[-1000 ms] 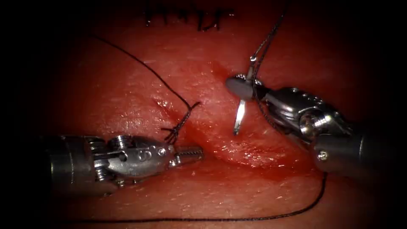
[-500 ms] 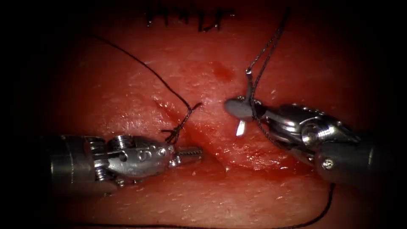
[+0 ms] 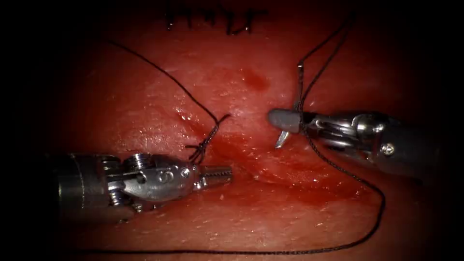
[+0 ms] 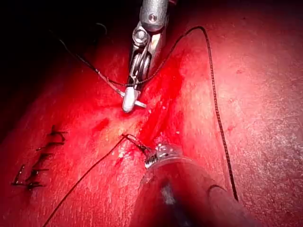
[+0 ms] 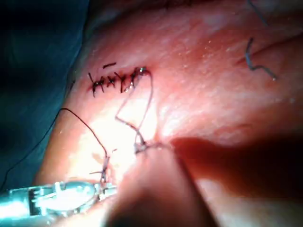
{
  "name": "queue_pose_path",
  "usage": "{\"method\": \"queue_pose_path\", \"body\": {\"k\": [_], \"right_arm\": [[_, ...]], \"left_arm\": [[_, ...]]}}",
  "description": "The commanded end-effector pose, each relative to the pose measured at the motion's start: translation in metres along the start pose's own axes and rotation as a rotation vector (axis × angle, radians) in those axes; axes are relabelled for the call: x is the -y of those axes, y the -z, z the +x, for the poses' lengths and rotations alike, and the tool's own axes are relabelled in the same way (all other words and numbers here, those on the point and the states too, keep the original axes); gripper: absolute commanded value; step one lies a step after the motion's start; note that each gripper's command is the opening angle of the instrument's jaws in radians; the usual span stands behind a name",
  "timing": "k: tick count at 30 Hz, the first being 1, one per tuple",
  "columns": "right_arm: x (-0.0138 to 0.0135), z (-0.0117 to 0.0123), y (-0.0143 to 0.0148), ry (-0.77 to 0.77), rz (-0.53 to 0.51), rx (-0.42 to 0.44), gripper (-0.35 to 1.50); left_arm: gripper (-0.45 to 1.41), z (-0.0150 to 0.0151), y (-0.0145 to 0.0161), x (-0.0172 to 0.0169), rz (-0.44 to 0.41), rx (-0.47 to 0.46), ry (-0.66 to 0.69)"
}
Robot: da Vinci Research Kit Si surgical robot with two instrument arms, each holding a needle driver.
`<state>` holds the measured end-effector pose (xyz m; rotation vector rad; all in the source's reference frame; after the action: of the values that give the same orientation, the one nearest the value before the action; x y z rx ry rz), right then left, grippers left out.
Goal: Wound Closure
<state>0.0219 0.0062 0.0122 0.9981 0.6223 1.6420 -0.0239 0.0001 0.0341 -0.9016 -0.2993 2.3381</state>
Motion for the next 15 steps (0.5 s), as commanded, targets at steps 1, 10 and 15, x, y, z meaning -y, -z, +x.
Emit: {"method": "queue_pose_path", "body": {"k": [1, 10, 15], "right_arm": [[0.0001, -0.0008, -0.0008, 0.0, 0.005, 0.013, -0.35], [0.002, -0.0022, -0.0007, -0.009, 0.028, 0.039, -0.35], [0.0022, -0.0024, -0.0006, -0.008, 0.033, 0.041, -0.35]], "left_arm": [[-0.13, -0.0001, -0.0008, -0.0002, -0.002, 0.0, -0.001], [-0.13, 0.0, -0.0008, -0.0002, -0.002, 0.0, -0.001], [-0.13, 0.0, -0.0008, -0.0002, -0.002, 0.0, 0.0]]}}
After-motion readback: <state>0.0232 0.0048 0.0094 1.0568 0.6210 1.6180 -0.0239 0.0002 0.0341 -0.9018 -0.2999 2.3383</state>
